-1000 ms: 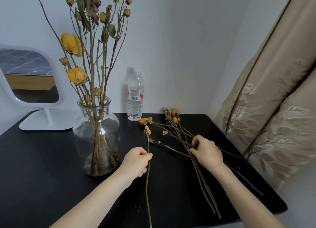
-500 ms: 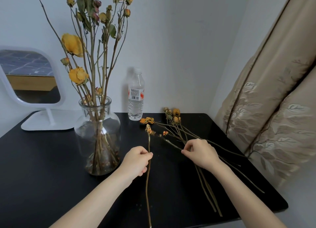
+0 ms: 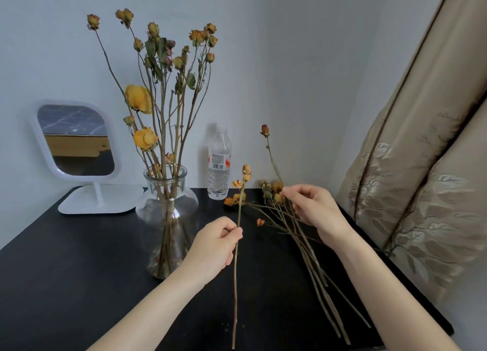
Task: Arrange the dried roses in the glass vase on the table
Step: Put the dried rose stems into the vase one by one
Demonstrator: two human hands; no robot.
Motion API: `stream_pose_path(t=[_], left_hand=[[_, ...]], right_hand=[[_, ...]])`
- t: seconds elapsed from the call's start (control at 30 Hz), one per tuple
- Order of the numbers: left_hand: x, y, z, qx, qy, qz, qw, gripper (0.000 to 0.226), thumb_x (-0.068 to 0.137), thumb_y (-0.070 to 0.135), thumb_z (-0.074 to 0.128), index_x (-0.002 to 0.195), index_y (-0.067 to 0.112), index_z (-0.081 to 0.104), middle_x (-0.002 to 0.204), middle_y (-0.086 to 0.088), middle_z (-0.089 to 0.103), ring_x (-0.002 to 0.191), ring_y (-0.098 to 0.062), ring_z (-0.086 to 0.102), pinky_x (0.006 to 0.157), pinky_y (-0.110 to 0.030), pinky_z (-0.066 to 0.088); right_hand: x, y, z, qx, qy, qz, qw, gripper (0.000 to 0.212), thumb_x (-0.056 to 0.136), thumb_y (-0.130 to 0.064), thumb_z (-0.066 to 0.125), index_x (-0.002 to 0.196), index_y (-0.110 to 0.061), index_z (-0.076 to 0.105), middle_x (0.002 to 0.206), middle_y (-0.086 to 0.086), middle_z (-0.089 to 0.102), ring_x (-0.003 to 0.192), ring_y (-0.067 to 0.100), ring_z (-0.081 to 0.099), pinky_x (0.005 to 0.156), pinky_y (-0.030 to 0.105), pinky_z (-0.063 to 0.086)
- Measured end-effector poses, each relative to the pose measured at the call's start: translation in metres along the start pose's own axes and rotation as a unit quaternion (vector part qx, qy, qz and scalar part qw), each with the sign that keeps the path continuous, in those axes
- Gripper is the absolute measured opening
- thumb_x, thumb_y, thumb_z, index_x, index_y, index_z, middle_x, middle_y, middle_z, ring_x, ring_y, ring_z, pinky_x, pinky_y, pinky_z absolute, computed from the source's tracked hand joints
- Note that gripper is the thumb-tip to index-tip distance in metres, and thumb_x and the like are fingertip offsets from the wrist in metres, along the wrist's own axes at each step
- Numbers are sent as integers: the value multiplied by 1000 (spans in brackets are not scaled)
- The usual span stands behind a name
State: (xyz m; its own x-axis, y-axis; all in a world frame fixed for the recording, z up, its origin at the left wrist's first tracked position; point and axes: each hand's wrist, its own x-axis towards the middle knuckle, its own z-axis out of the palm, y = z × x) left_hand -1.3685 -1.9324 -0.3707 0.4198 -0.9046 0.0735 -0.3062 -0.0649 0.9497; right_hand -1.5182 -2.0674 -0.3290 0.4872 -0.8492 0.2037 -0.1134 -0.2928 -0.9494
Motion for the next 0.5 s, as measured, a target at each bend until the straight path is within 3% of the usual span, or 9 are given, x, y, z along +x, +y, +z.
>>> stream_pose_path(t=[0.17, 0.3, 0.5], left_hand=[[-21, 38, -38, 34, 57, 96, 993, 16, 94, 22, 48, 83, 16, 58, 42, 8, 47, 38, -2, 41, 42, -11, 36], [-30, 72, -79, 22, 124, 143, 982, 16, 92, 23, 49, 83, 17, 60, 47, 8, 50, 43, -2, 44, 50, -19, 41], [-21, 116, -136, 31, 239, 220, 945, 18, 93, 20, 49, 80, 21, 62, 58, 7, 52, 41, 2, 45, 41, -8, 37]], right_hand=[[4, -53, 23, 87, -21, -71, 993, 18, 89, -23, 61, 74, -15, 67, 51, -10, 54, 40, 4, 33, 39, 11, 30], [9, -102, 48, 131, -35, -139, 981, 15, 91, -19, 58, 79, -12, 64, 54, -9, 56, 40, 2, 33, 38, 12, 28], [17, -157, 85, 135, -23, -222, 965, 12, 93, -20, 56, 84, -13, 61, 63, -4, 57, 41, -2, 43, 43, 8, 32]])
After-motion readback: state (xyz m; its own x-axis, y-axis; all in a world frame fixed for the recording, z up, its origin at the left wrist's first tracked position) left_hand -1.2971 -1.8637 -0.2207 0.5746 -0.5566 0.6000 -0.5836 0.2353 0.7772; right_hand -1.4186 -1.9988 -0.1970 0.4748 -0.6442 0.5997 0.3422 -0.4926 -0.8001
